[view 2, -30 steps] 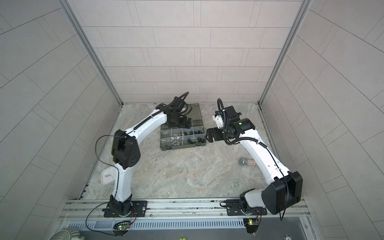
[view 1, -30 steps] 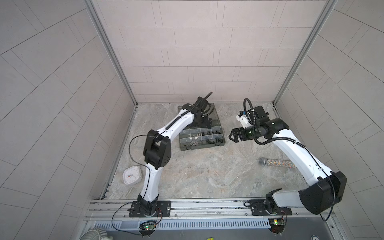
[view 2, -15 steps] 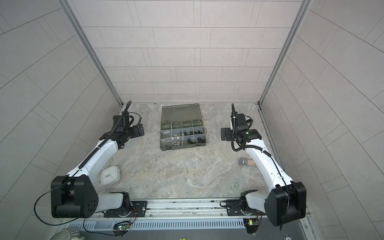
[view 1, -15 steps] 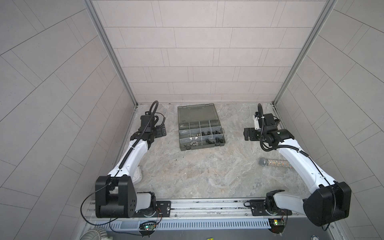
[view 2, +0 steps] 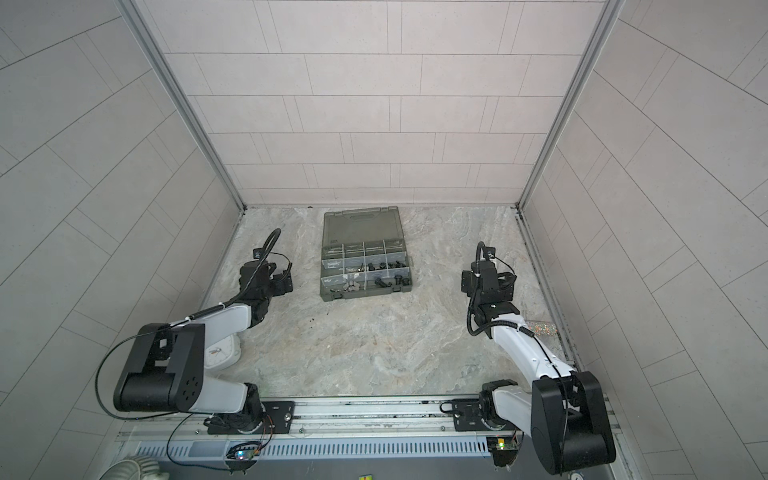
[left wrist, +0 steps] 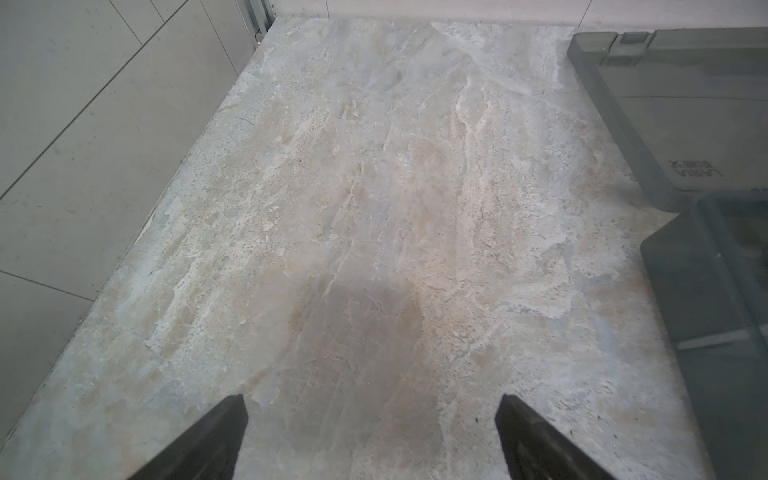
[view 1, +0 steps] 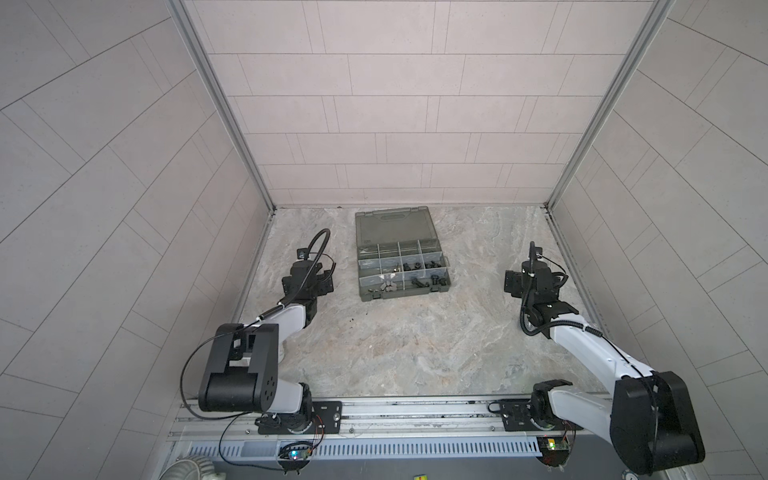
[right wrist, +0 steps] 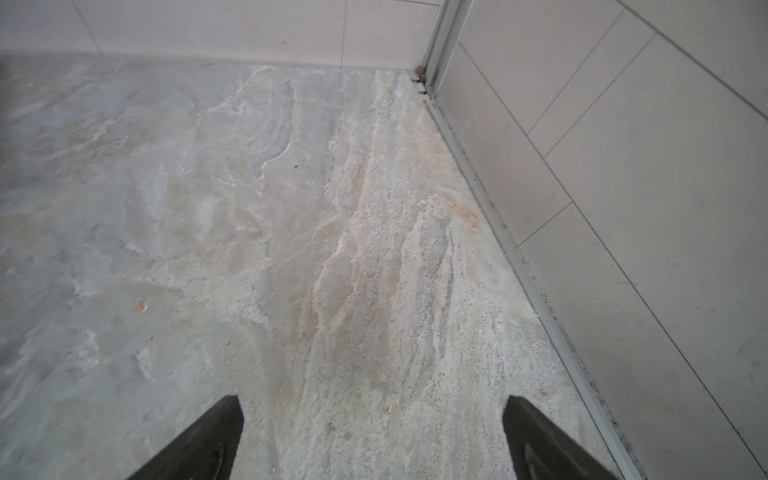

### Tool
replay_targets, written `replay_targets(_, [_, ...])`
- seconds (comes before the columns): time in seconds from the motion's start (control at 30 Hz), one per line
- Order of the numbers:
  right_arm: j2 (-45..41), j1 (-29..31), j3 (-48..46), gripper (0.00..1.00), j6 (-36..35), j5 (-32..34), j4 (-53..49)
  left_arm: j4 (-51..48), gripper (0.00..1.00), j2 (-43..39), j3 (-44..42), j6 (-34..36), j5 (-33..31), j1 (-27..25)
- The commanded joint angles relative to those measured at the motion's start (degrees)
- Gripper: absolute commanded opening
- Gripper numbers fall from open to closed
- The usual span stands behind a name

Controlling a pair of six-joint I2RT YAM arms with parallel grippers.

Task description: Sort the screws and nuts into containers

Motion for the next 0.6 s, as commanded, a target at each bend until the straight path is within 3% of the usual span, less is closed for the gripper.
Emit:
replay_targets(0.0, [2.9,-1.4,-2.6,0.99,-0.5,3.3,13.5,18.0,1.00,3.1,-3.1,1.0,-0.1,0.4])
replay_targets(0.17, [9.8,-1.6,-4.8,0.99,-2.7,2.1,24.1,24.1,1.00,6.2,-4.9,2.5,2.0,0.2])
replay_targets(0.23, [13.8,-2.6,-6.2,0.99,-3.0,-1.3,31.8,28.3,1.00,7.5,-6.4,3.1,3.7,0.2])
replay_targets(0.33, [20.3,-2.9,-5.1,0.99,-4.3,-4.2,36.4,27.2,1.00,7.6,-5.8,3.1,4.2,0.3])
replay_targets(0.43, [21.9,-2.6,-6.1,0.99,-8.4,-14.2,38.9,26.7,1.00,7.8,-5.6,3.0,4.2,0.3])
replay_targets(0.53, [25.3,-2.5,-10.1,0.99,-8.0,-13.4,50.9,26.5,1.00,7.9,-5.4,3.1,4.1,0.4])
replay_targets(0.57, [24.3,-2.5,-9.7,0.99,-8.0,-13.2,47.7,26.5,1.00,7.9,-5.3,3.1,4.1,0.4])
